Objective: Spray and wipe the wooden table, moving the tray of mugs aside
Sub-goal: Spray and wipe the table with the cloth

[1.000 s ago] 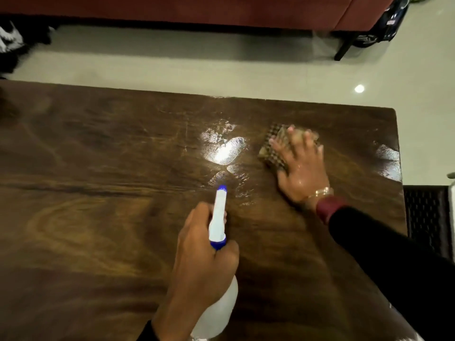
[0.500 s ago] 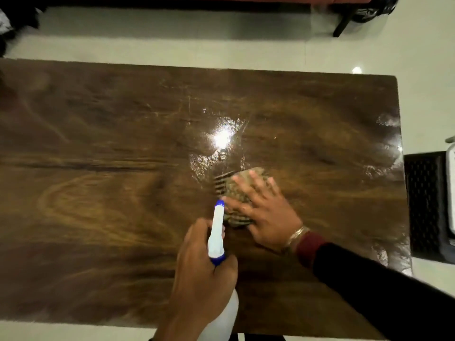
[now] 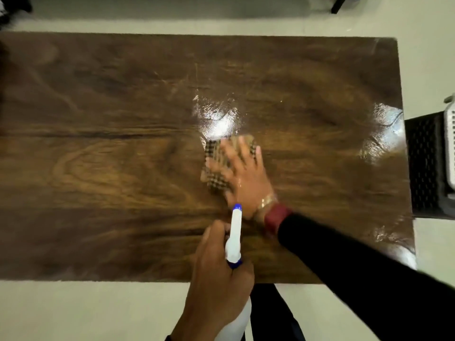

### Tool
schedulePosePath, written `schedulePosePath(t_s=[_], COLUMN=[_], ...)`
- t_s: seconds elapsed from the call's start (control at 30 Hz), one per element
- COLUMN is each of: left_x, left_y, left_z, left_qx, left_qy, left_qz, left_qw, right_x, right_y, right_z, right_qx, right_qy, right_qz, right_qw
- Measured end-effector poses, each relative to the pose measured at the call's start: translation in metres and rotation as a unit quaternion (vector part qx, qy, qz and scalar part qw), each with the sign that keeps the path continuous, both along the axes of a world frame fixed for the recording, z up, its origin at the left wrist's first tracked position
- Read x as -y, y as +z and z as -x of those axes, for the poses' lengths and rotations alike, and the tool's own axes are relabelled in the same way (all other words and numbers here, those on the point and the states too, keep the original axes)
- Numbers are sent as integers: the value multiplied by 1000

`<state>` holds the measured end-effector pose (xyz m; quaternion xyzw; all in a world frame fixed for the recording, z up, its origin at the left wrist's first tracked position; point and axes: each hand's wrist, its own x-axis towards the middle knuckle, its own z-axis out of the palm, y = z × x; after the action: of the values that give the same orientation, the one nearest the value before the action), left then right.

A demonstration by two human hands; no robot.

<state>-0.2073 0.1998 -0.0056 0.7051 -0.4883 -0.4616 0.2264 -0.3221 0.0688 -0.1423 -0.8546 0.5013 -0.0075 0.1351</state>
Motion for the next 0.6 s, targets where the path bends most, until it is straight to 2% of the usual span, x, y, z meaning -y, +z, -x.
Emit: schedulePosePath(t_s=[0.1,0.17,0.23,0.3,0.4,0.47,0.6], left_x=[-12,-19,-30,-40,-50,-57,-66], left_y=[0,-2,-6,-5,-5,-6,2], left_z=[-9,-16,-22,-21,-10,-1,13], left_qx=[-12,-10,0,8,-22,-12,-12], left_qy=[3,9,-2,-13,28,31,43], left_qz=[1,-20,-35,-45,-66,-65,-59], left_qw=[1000,1000,999,999,997,997,997], right_x=[-123,-159,-153,-122,-69,-67,-155], right_y=[-1,1,6,7,2,-2,-4], right_z=[18,58,96,110,72,35,-9], right_qx=[0,-15,-18,-9,2,8,5], right_qy=[15,-5,-65,-166,-294,-281,-126], right_qz=[-25,-39,-57,-62,-35,-31,-40], right_qw=[1000,999,996,984,955,959,991])
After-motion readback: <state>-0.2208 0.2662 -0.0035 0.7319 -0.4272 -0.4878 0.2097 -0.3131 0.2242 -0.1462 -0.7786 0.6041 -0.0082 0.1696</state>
